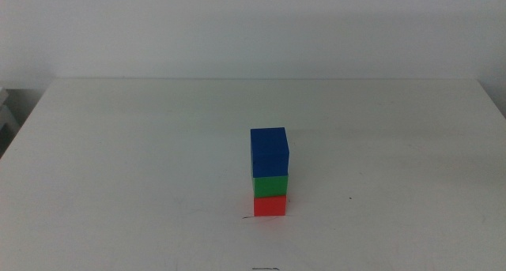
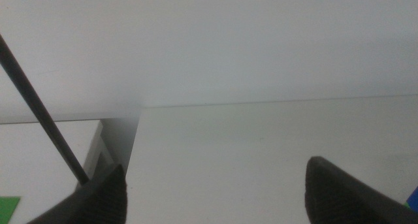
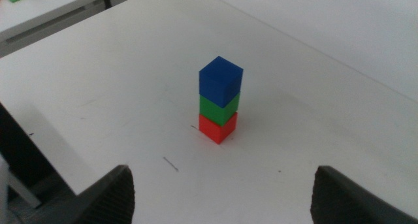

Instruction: Stack red cubes first, then green, then blue cubes in a specific spot.

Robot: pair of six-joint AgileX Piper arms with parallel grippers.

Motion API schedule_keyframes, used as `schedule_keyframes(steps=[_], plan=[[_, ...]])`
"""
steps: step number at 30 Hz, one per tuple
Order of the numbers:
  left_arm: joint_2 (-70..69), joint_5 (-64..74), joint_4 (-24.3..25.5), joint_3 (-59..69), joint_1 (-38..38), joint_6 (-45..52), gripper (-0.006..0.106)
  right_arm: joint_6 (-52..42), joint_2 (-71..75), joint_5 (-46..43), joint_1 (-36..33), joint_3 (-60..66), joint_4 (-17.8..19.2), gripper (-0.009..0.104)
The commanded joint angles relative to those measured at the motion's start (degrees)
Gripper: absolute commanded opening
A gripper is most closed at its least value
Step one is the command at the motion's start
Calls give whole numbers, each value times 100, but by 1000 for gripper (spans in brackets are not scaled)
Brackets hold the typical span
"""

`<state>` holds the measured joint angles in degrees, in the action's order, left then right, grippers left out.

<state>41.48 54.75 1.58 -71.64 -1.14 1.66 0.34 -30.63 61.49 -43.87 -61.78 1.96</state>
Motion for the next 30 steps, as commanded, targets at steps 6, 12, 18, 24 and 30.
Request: schedule_keyframes(steps=[6,12,18,24,30], plan=[[-121,-593,-29,-8,13,-4,93,-66,-34,-1169,18,23,939,75],[-764,-1659,-28,1222,13,-4,93,-66,-34,-2065,75,561,797,75],[-1645,-2475,-28,2624,13,-4,93,-66,-34,-3165,866,1615,-33,75],[-2482,-2869,-28,3814,13,-4,93,-66,-11,-4225,2324,2768,-772,75],[-3285,-3508,-28,5032,13,-4,93,-66,709,-4935,3367,4091,-917,75]])
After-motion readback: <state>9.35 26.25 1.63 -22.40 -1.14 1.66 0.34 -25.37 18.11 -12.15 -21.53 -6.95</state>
